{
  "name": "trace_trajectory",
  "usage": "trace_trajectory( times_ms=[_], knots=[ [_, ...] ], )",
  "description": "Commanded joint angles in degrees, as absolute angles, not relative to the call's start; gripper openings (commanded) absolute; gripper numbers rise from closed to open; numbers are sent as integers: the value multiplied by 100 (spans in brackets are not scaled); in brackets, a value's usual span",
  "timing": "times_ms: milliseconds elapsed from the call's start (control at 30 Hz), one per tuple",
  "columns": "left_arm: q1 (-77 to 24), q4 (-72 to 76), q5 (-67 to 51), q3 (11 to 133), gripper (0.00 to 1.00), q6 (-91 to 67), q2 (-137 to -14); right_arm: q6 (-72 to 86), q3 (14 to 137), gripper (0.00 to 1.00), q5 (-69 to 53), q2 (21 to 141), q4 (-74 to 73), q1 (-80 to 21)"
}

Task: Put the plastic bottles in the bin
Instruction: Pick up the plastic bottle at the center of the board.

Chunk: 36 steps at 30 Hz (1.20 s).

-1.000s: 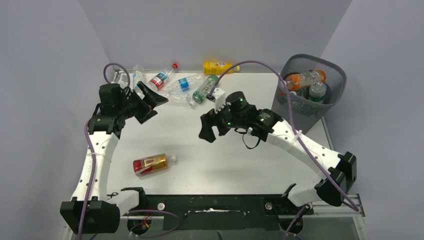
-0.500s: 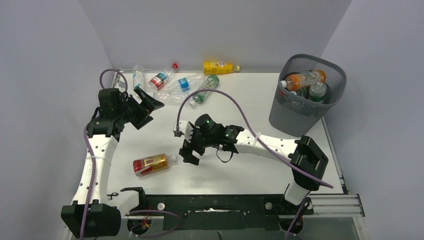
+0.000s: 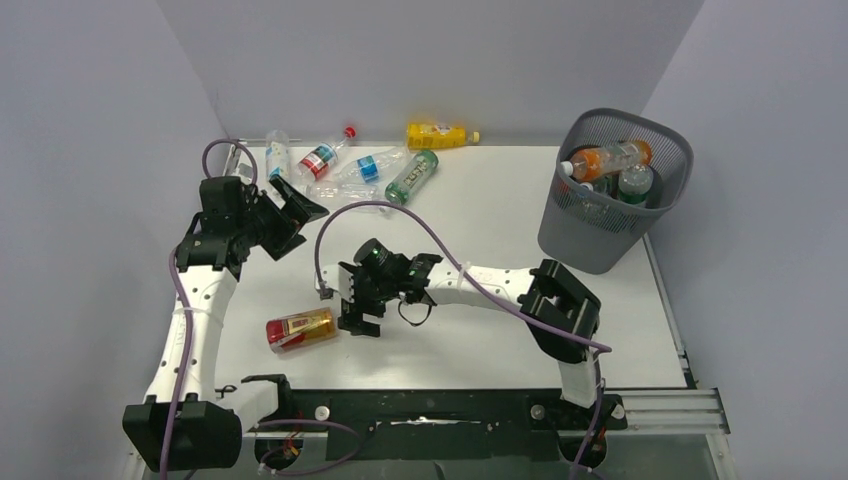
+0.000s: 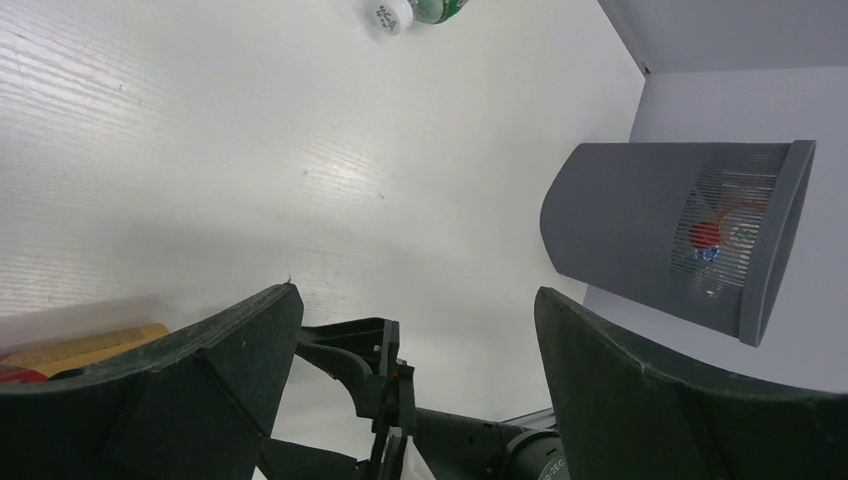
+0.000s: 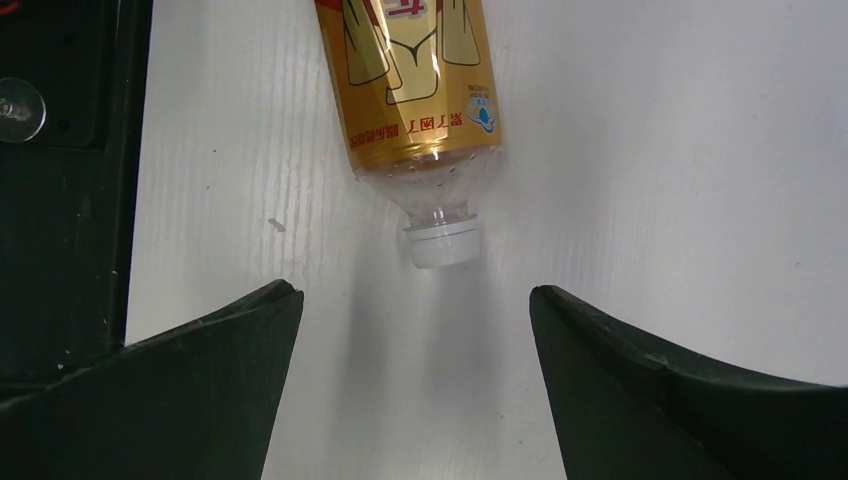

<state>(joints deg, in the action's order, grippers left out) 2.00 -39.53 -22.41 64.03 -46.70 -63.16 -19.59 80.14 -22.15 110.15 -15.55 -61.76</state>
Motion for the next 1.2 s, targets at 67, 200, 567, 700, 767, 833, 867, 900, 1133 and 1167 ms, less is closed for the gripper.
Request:
trace_trajectory(
  times_ms=[67, 200, 567, 700, 767, 833, 867, 900, 1133, 1167],
  knots=[
    [271, -3834, -2176, 6513, 87, -4496, -6371, -2410, 8466, 87, -2354, 11258, -1570, -6275],
    [314, -3868, -2087, 6496, 87, -4474, -6381, -2543, 8529, 86, -2277, 11460, -1476, -6270],
    [413, -3859, -2087, 6510, 87, -4417, -6497, -2574, 8911, 78, -2305, 11950, -1313, -6242],
    [430, -3861, -2091, 6505, 87, -4403, -6504, -2535, 9025, 74, -2316, 12074, -1276, -6228],
    [431, -3852, -2092, 6496, 87, -4403, -6511, -2498, 9088, 70, -2312, 12146, -1283, -6215],
    [431, -3864, -2092, 6494, 87, -4404, -6513, -2458, 9149, 69, -2328, 12215, -1296, -6221],
    [431, -3868, -2084, 6502, 87, -4397, -6513, -2449, 9176, 69, -2337, 12251, -1311, -6219],
    [431, -3879, -2082, 6510, 87, -4395, -6517, -2452, 9202, 69, -2336, 12299, -1330, -6224],
    [431, -3899, -2098, 6530, 87, -4386, -6530, -2390, 9493, 51, -2352, 12537, -1619, -6231],
    [431, -3896, -2096, 6530, 87, -4393, -6530, -2388, 9580, 48, -2359, 12584, -1722, -6231]
  ],
)
